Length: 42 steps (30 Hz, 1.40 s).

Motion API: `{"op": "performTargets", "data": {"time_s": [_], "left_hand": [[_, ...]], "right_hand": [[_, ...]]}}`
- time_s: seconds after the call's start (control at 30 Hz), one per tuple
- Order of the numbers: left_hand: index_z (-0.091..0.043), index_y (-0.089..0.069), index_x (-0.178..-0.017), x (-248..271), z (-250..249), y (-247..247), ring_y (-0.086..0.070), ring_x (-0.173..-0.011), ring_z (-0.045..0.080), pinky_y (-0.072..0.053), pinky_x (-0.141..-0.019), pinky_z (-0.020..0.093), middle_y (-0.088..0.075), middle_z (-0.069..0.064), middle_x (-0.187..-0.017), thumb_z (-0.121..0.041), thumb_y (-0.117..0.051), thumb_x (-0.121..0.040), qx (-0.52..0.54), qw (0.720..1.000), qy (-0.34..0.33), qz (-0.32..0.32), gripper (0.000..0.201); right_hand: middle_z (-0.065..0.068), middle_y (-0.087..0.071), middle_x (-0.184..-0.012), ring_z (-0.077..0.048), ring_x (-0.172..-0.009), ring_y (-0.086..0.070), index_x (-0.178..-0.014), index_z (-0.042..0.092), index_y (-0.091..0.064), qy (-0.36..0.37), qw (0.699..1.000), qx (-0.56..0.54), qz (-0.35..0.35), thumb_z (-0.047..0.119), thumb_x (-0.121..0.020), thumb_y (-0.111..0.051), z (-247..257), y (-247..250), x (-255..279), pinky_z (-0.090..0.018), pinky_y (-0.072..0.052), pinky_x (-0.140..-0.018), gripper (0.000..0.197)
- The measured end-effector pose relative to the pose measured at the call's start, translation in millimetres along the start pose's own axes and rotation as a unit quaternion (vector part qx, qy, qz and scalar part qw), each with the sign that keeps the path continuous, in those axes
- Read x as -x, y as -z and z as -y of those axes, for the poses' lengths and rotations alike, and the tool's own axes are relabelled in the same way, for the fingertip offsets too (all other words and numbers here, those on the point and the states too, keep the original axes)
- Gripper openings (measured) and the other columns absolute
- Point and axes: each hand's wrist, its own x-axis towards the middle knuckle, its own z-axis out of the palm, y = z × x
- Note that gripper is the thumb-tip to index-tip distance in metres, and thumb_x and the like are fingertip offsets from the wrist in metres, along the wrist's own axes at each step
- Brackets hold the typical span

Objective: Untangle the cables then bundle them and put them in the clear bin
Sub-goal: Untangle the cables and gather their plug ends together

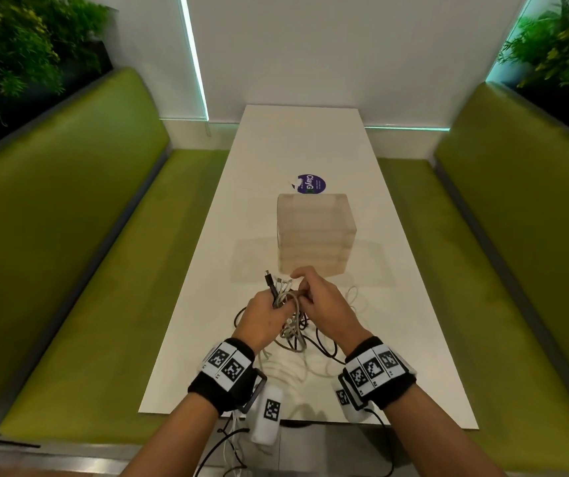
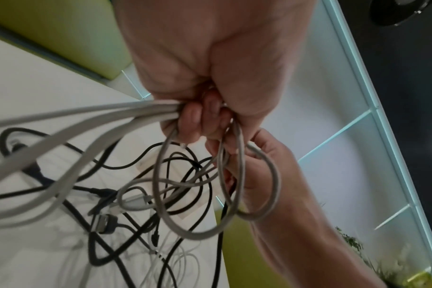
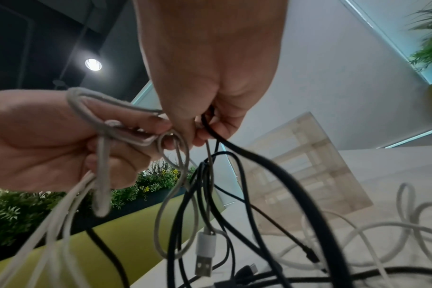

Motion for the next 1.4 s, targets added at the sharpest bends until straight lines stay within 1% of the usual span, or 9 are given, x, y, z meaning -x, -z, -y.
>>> {"op": "performTargets", "data": {"time_s": [0.13,0.33,0.53,0.7,0.87,1.0,1.17,1.3,1.4], "left_hand": [[-0.018,-0.049,-0.065,1.8,-6.0,3.4,-0.029,-0.049,0.015,-0.024,-0.053,0.031,-0.035,-0.008,-0.053,-0.032,-0.058,-0.079,0.04,0.999,0.017,0.009,0.022],[-0.019,-0.048,-0.06,4.0,-4.6,9.9,-0.03,-0.042,0.007,-0.026,-0.052,0.029,-0.035,-0.013,-0.044,-0.011,-0.057,-0.089,0.074,0.996,0.024,-0.034,0.031],[-0.018,-0.045,-0.06,4.2,1.3,25.3,-0.026,-0.049,0.013,-0.023,-0.054,0.032,-0.032,-0.008,-0.051,-0.022,-0.057,-0.075,0.124,0.985,0.032,-0.111,0.019],[-0.017,-0.044,-0.061,0.9,2.3,29.1,-0.028,-0.051,0.014,-0.026,-0.056,0.032,-0.034,-0.005,-0.053,-0.012,-0.056,-0.088,0.095,0.987,0.022,-0.126,0.031],[-0.017,-0.043,-0.06,-3.2,9.8,34.2,-0.027,-0.05,0.016,-0.027,-0.054,0.031,-0.034,-0.004,-0.054,-0.012,-0.055,-0.089,0.099,0.984,0.047,-0.144,0.032],[-0.017,-0.041,-0.061,-4.1,19.4,45.8,-0.027,-0.05,0.016,-0.027,-0.055,0.033,-0.034,-0.005,-0.053,-0.013,-0.055,-0.09,0.095,0.977,0.072,-0.179,0.032],[-0.014,-0.044,-0.065,-5.0,22.3,62.8,-0.026,-0.05,0.015,-0.027,-0.048,0.026,-0.031,-0.003,-0.055,-0.009,-0.052,-0.092,0.14,0.962,0.087,-0.219,0.028],[-0.011,-0.049,-0.069,1.4,17.6,64.6,-0.026,-0.046,0.01,-0.028,-0.041,0.018,-0.031,-0.006,-0.054,-0.004,-0.047,-0.093,0.146,0.971,0.072,-0.172,0.025],[-0.008,-0.05,-0.072,5.6,16.6,61.4,-0.027,-0.048,0.011,-0.029,-0.044,0.022,-0.031,-0.005,-0.054,-0.003,-0.047,-0.093,0.147,0.977,0.066,-0.141,0.021]], "right_hand": [[0.002,-0.058,-0.09,-0.011,-0.075,-0.052,-0.117,0.018,-0.051,0.016,0.998,0.054,-0.013,0.012,-0.088,-0.059,-0.7,-0.8,-1.3,-0.027,-0.042,-0.067,0.03],[0.003,-0.06,-0.088,-0.016,-0.079,-0.059,-0.093,0.017,-0.061,0.047,0.977,0.193,-0.079,0.035,-0.088,-0.062,-20.5,-13.6,-7.5,-0.031,-0.046,-0.056,0.018],[0.003,-0.059,-0.079,-0.02,-0.069,-0.056,-0.083,0.017,-0.06,0.093,0.967,0.224,-0.083,0.032,-0.088,-0.051,-21.8,-31.6,-0.4,-0.029,-0.042,-0.054,0.018],[0.0,-0.06,-0.079,-0.022,-0.068,-0.057,-0.081,0.015,-0.059,0.05,0.968,0.232,-0.082,0.012,-0.074,-0.075,-33.2,-30.7,3.0,-0.031,-0.048,-0.05,0.017],[0.005,-0.053,-0.089,-0.011,-0.077,-0.051,-0.089,0.015,-0.058,-0.01,0.988,0.144,-0.047,0.024,-0.084,-0.068,-32.1,-18.5,-4.2,-0.026,-0.043,-0.064,0.014],[0.005,-0.052,-0.092,-0.003,-0.085,-0.054,-0.086,0.016,-0.061,0.005,0.997,-0.06,0.057,0.01,-0.078,-0.076,-25.4,2.4,-1.2,-0.012,-0.047,-0.077,0.018],[0.007,-0.051,-0.091,-0.001,-0.086,-0.056,-0.085,0.021,-0.058,-0.024,0.999,-0.032,0.018,-0.005,-0.081,-0.065,-47.3,14.4,-4.7,-0.016,-0.048,-0.081,0.027],[0.007,-0.057,-0.09,-0.01,-0.086,-0.06,-0.084,0.019,-0.064,-0.052,0.999,-0.003,-0.003,0.009,-0.085,-0.067,-51.5,15.5,-5.0,-0.024,-0.046,-0.081,0.01],[0.004,-0.062,-0.114,-0.016,-0.105,-0.059,-0.106,0.019,-0.069,-0.058,0.995,0.077,0.029,0.019,-0.092,-0.06,-41.5,18.1,-6.2,-0.025,-0.043,-0.089,0.016]]}}
